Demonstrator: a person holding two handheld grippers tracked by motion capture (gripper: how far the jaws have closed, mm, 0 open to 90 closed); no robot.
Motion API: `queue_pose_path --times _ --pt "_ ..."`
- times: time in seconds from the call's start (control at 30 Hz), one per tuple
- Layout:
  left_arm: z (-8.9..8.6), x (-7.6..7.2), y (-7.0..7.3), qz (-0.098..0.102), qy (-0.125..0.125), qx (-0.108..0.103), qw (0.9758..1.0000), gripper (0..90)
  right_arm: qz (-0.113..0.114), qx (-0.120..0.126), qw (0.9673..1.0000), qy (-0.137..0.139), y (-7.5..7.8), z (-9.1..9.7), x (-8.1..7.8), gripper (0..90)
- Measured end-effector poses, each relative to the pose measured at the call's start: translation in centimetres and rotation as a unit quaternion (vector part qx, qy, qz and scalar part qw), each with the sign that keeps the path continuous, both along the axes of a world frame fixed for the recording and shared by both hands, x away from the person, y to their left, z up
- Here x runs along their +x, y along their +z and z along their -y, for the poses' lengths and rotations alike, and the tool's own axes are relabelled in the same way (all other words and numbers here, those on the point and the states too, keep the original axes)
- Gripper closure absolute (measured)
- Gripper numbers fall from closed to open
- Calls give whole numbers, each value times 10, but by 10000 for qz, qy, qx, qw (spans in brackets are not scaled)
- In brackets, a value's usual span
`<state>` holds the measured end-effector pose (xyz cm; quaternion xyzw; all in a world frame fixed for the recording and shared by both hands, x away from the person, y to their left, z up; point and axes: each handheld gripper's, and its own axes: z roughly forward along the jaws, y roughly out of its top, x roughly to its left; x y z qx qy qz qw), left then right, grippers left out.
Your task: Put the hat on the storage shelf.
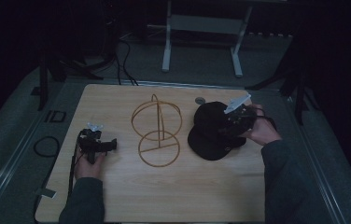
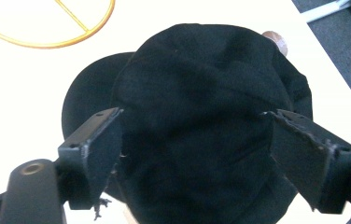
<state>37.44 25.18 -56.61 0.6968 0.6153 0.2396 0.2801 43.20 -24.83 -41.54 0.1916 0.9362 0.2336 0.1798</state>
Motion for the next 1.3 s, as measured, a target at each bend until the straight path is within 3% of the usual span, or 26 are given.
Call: queue_pose_path --times 0.37,0.77,0.93,1.0,1.3 --pt "0 0 0 1 -3 3 10000 26 -146 -82 9999 -4 -6 -23 25 125" --pt "0 0 0 2 4 2 10000 26 -806 0 9967 119 -18 -42 56 130" --pt "0 0 0 1 4 2 10000 26 -1059 -46 9941 237 -22 -43 58 139" --pt "1 0 0 6 10 1 10000 26 -1161 -185 9926 315 -23 -42 56 139" --pt "1 0 0 5 19 2 10000 26 -1145 -389 9921 325 -27 -32 51 140"
